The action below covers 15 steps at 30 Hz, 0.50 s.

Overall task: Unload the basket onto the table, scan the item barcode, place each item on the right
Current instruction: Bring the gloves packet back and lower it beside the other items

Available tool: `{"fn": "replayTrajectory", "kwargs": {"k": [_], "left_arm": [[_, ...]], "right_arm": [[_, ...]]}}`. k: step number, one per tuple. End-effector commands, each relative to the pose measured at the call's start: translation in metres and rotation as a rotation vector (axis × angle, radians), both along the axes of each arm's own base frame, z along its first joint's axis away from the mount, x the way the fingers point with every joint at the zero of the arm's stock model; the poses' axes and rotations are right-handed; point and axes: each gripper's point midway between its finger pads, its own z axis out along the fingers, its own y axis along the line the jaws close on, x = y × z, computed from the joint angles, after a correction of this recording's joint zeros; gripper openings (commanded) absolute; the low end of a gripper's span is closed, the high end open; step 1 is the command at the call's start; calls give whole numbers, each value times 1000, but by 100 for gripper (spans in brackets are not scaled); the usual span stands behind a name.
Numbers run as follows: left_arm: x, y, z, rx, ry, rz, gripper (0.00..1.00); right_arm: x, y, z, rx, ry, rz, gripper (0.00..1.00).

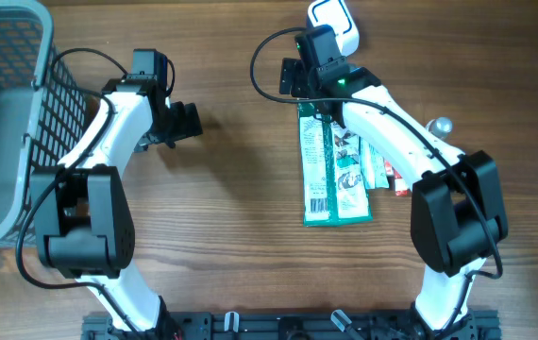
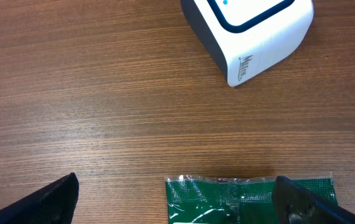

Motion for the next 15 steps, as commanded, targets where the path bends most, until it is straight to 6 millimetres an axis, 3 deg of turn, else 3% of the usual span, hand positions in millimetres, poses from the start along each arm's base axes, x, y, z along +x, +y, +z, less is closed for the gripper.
{"fn": "replayTrajectory", "kwargs": {"k": [1, 5, 8, 12, 15], "left_arm": [[5, 0, 9, 4, -28, 2, 100], [5, 0, 9, 4, -28, 2, 100], [5, 0, 9, 4, -28, 2, 100], [5, 0, 9, 4, -28, 2, 100], [5, 0, 9, 4, -28, 2, 100]], "right_arm": [[2, -3, -2, -11, -2, -16, 100], [2, -3, -2, -9, -3, -17, 100], [2, -3, 9, 1, -23, -16, 100], [0, -4, 51, 37, -95, -17, 100], [-9, -8, 110, 90, -201, -17, 100]]}}
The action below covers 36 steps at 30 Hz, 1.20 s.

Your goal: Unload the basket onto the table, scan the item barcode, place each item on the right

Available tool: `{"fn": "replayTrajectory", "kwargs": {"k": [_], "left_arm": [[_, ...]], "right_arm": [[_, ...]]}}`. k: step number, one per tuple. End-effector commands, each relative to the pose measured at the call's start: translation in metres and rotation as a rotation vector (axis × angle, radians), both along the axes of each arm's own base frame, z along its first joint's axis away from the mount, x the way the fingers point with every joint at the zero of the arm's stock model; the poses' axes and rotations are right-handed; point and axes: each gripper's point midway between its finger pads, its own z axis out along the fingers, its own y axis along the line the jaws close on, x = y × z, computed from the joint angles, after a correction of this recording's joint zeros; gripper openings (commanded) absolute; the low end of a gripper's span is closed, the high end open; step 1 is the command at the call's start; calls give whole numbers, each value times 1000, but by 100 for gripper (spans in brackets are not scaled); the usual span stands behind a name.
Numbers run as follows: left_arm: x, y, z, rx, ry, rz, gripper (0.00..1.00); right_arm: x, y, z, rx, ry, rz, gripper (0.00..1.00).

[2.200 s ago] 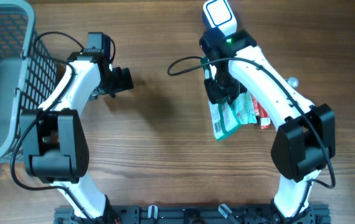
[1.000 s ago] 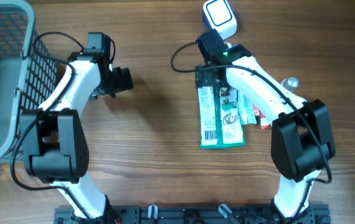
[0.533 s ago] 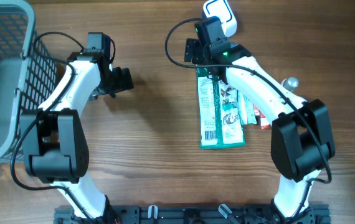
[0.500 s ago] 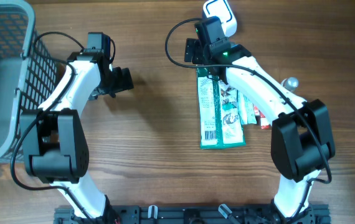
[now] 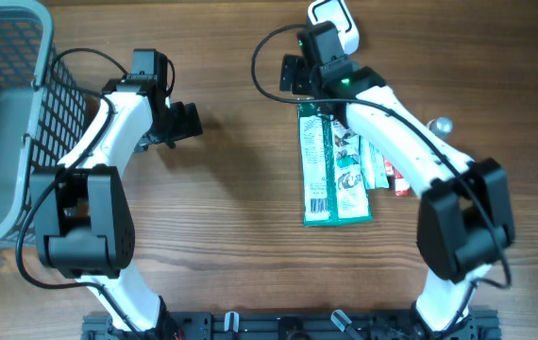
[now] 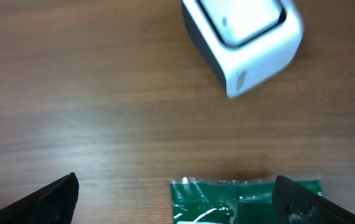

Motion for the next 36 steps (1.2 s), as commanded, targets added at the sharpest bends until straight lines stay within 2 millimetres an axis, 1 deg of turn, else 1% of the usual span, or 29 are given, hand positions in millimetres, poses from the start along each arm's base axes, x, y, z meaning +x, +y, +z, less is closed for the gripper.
{"fn": "replayTrajectory", "kwargs": {"k": [1, 2, 3, 8, 12, 14, 15, 16, 18, 20, 22, 25, 26, 27, 28, 30, 32, 34, 36], "left_arm": [[5, 0, 9, 4, -28, 2, 100], [5, 0, 9, 4, -28, 2, 100], [5, 0, 9, 4, -28, 2, 100], [5, 0, 9, 4, -28, 2, 100], [5, 0, 9, 4, -28, 2, 100], [5, 0, 9, 4, -28, 2, 100], [5, 0, 9, 4, -28, 2, 100], [5, 0, 9, 4, -28, 2, 100], [5, 0, 9, 4, -28, 2, 100], [5, 0, 9, 4, -28, 2, 100], [5, 0, 9, 4, -28, 2, 100], [5, 0, 9, 4, -28, 2, 100], [5, 0, 9, 4, -28, 2, 100], [5, 0, 9, 4, -28, 2, 100], [5, 0, 9, 4, -28, 2, 100], [5, 0, 9, 4, -28, 2, 100], [5, 0, 9, 4, -28, 2, 100], [5, 0, 9, 4, -28, 2, 100], [5, 0, 9, 4, -28, 2, 100]], "right_arm": [[-12, -10, 104, 87, -193, -17, 100], [-27, -17, 154, 133, -285, -18, 100], [-35, -21, 178, 156, -330, -18, 100], [-75, -41, 257, 236, -489, -19, 100], [-106, -56, 302, 285, -588, -19, 100], [-130, -68, 329, 316, -648, -19, 100], [-138, -72, 336, 323, -663, -20, 100], [-151, -78, 345, 334, -684, -20, 100], [-175, -90, 358, 347, -709, -20, 100], [-197, -102, 361, 340, -707, -23, 100], [-226, -117, 353, 319, -669, -27, 100], [-255, -139, 349, 297, -666, -65, 100], [-261, -143, 349, 295, -666, -73, 100], [-272, -149, 345, 289, -657, -74, 100], [-278, -152, 342, 284, -648, -74, 99], [-287, -156, 329, 260, -601, -73, 100], [-303, -166, 313, 244, -547, -89, 100], [-315, -176, 303, 265, -516, -134, 100], [-325, -184, 298, 270, -516, -162, 100]]}}
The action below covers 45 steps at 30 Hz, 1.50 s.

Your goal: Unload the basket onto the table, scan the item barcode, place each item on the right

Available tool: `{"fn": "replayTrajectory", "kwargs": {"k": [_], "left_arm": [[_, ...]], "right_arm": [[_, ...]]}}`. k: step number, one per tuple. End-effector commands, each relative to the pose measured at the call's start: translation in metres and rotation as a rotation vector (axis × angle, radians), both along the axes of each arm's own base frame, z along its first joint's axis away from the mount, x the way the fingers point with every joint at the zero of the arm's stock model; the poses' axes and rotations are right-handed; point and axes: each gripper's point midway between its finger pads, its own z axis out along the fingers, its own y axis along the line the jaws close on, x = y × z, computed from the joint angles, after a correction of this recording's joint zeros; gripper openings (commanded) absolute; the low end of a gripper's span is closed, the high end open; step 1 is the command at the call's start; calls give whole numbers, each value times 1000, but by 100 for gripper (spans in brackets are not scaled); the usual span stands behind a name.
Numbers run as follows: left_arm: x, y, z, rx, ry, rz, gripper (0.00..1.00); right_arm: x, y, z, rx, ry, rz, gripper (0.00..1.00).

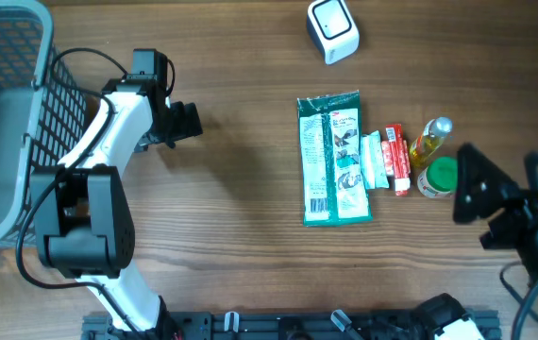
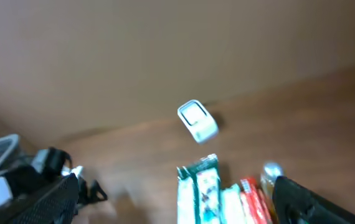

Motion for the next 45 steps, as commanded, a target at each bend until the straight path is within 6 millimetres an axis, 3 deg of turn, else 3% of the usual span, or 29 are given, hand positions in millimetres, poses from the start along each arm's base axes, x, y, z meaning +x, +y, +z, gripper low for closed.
{"fn": "replayTrajectory", "kwargs": {"k": [1, 6, 10, 14, 15, 16, 21, 24, 29, 39, 45], "left_arm": [[5, 0, 9, 4, -28, 2, 100], [5, 0, 9, 4, -28, 2, 100], [5, 0, 9, 4, -28, 2, 100], [5, 0, 9, 4, -28, 2, 100], [5, 0, 9, 4, -28, 2, 100], [5, 0, 9, 4, -28, 2, 100], [5, 0, 9, 4, -28, 2, 100], [5, 0, 9, 4, -28, 2, 100], [5, 0, 9, 4, -28, 2, 100], [5, 0, 9, 4, -28, 2, 100], [5, 0, 9, 4, -28, 2, 100]], "right_arm": [[-19, -19, -3, 52, -21, -71, 100], [-30, -29, -35, 70, -30, -119, 100], [-21, -26, -58, 80, -125, -117, 100], [-5, -15, -54, -7, -326, -49, 100], [-1, -10, -48, -49, -418, -20, 100], [3, 0, -36, -126, -617, 27, 100], [-10, 13, -21, -161, -924, 73, 100], [-16, 13, -29, -156, -1008, 67, 100], [-15, 14, -53, -179, -1017, 61, 100], [11, 17, -102, -175, -921, 77, 100], [13, 17, -110, -174, -936, 75, 100]]}}
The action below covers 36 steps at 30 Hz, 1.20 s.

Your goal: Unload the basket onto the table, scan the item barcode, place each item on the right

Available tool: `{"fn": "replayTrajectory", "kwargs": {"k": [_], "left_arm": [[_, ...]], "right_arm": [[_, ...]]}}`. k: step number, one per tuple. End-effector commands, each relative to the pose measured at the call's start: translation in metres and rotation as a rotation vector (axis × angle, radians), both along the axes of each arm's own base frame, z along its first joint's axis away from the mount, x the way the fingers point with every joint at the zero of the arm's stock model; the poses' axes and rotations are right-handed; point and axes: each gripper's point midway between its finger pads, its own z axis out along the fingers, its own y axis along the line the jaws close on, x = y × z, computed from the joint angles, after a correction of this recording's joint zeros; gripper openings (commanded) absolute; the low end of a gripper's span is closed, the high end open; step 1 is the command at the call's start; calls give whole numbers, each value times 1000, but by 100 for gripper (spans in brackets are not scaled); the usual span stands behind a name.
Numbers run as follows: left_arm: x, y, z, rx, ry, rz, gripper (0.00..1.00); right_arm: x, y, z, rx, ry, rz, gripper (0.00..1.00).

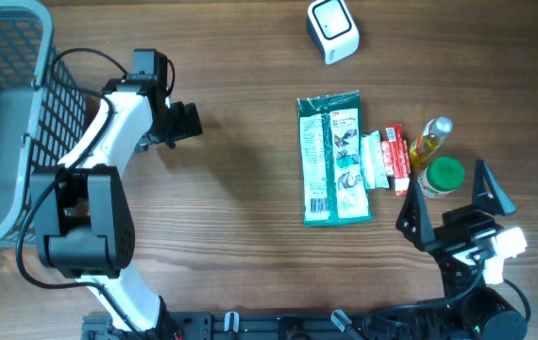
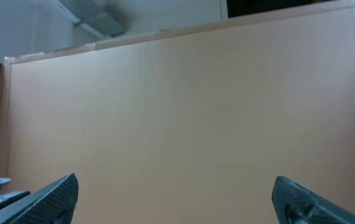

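The white barcode scanner (image 1: 332,30) stands at the far edge of the table. Two long green packets (image 1: 335,159) lie flat side by side in the middle, barcode side up. My right gripper (image 1: 448,203) is at the front right, open and empty, near a green-capped jar (image 1: 442,175). In the right wrist view the gripper (image 2: 174,202) faces a bare tan wall; only its fingertips (image 2: 53,199) show at the bottom corners. My left gripper (image 1: 186,123) rests at the left, apart from the items, seemingly open and empty.
A grey wire basket (image 1: 5,113) fills the far left. Right of the green packets lie a white tube and a red pack (image 1: 397,159), then a yellow bottle (image 1: 431,140) beside the jar.
My right arm was at the right edge with its camera looking down on the table. Now it sits at the front right and its camera sees only the wall. The items have not moved.
My right gripper was open above the far end of the green packets, close to the scanner, and stayed there a half second later. Then it was off at the right edge, and now at the front right. Left arm, scanner and packets stayed put.
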Motion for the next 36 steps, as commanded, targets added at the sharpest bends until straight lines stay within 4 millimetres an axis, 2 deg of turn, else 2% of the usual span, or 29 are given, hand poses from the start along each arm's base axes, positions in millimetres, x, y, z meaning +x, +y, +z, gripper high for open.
{"fn": "replayTrajectory", "kwargs": {"k": [1, 6, 11, 18, 21, 24, 32, 36], "left_arm": [[5, 0, 9, 4, -28, 2, 100], [5, 0, 9, 4, -28, 2, 100], [5, 0, 9, 4, -28, 2, 100], [5, 0, 9, 4, -28, 2, 100], [5, 0, 9, 4, -28, 2, 100], [5, 0, 9, 4, -28, 2, 100], [5, 0, 9, 4, -28, 2, 100], [5, 0, 9, 4, -28, 2, 100]], "right_arm": [[-1, 2, -7, -16, -17, 3, 100], [9, 3, -29, -23, 38, 4, 100], [15, 4, -39, -29, 82, 5, 100], [42, 7, -119, -76, 429, 2, 100], [46, 1, -139, -71, 513, -30, 100], [49, -14, -155, 16, 593, -95, 100], [49, -12, -155, -36, 583, -99, 100], [47, -3, -156, -153, 563, -81, 100]]}}
